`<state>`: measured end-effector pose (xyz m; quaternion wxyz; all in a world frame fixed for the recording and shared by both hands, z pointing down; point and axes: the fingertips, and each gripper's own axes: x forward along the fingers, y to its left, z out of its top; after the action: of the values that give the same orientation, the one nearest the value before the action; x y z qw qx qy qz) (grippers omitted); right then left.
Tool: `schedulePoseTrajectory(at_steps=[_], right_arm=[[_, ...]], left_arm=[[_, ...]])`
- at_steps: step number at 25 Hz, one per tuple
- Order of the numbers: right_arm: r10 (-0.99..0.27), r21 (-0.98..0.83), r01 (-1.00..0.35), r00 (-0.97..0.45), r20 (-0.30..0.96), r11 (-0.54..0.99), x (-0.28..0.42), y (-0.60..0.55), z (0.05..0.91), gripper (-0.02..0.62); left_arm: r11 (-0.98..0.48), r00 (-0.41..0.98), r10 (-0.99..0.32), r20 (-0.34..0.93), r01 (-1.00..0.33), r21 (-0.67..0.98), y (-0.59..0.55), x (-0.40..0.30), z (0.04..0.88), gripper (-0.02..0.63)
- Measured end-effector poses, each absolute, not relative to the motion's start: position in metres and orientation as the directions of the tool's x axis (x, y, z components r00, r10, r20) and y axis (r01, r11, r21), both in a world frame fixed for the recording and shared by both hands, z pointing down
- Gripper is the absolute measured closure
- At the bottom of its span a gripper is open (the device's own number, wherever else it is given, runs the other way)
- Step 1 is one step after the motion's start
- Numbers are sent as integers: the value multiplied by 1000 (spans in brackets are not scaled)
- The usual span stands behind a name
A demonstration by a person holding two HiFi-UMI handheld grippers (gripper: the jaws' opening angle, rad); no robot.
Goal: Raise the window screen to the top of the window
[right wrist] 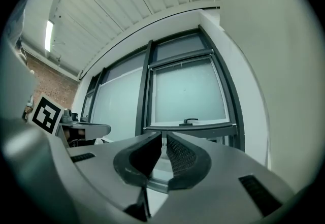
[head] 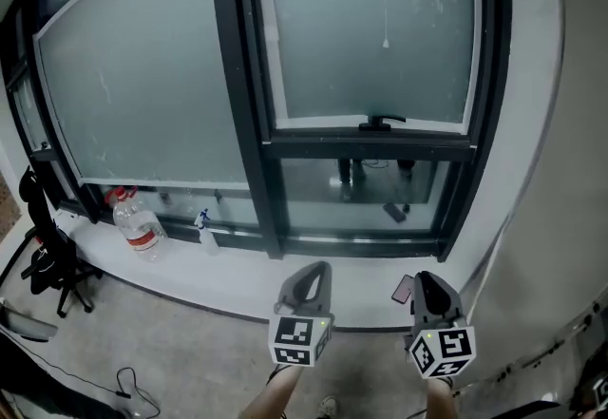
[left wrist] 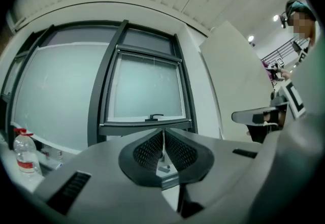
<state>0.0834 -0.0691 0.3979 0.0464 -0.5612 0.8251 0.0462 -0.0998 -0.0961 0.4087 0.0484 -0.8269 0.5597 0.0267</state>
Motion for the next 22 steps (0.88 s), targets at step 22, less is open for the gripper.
schedulePoseTrajectory(at_steps=[22], right_arm=[[-924,29,-929,-371,-93,370,96,164,400,589]], left_arm=[[-342,342,-937,-75,-939,-18,140,-61,414,591]])
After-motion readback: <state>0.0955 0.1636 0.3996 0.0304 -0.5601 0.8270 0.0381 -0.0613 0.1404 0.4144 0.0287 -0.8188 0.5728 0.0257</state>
